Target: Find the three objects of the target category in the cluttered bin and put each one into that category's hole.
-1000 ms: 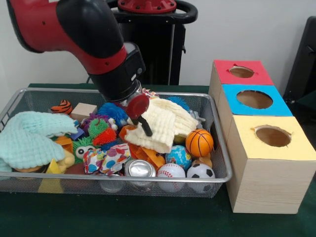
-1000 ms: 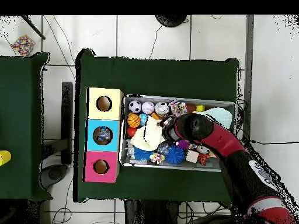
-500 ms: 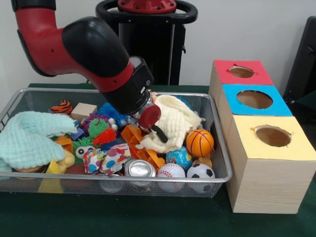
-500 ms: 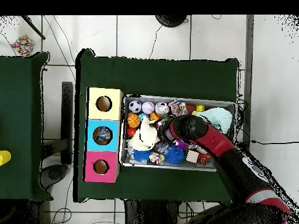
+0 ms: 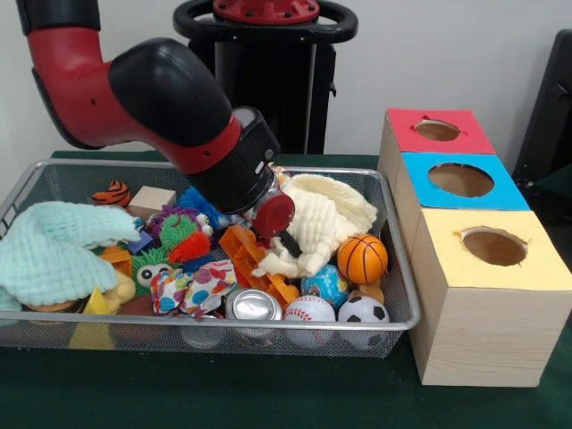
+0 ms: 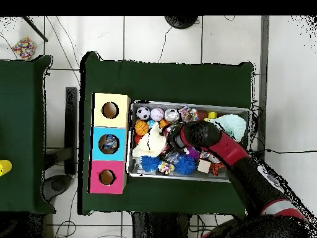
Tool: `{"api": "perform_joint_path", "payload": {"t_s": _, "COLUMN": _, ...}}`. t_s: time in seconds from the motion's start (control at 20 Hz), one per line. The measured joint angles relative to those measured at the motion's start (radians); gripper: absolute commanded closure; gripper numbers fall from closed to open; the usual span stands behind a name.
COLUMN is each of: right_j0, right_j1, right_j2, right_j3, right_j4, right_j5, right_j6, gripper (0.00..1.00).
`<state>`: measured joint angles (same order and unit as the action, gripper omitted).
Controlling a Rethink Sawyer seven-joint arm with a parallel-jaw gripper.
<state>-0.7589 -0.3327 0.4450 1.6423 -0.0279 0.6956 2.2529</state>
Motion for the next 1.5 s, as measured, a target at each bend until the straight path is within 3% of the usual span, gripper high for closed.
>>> {"api": "perform_joint_path", "payload": {"t_s": 0.7, "right_j0": -0.056, "right_j1": 0.064, "right_j2": 0.072, "right_j3": 0.073, "right_j4": 0.025, "right_j5": 0.0, "right_j6": 0.0, "gripper": 1.0}}
{"api": "perform_joint_path", "payload": {"t_s": 0.75, "right_j0": -0.066, "right_j1": 0.071, "right_j2": 0.089, "right_j3": 0.076, "right_j4": 0.025, "right_j5": 0.0, "right_j6": 0.0, "gripper": 0.0}}
{"api": "perform_joint_path", "payload": {"t_s": 1.5, "right_j0": -0.06, "right_j1": 0.063, "right_j2": 0.094, "right_j3": 0.076, "right_j4": 0.024, "right_j5": 0.0, "right_j6": 0.0, "gripper": 0.0}}
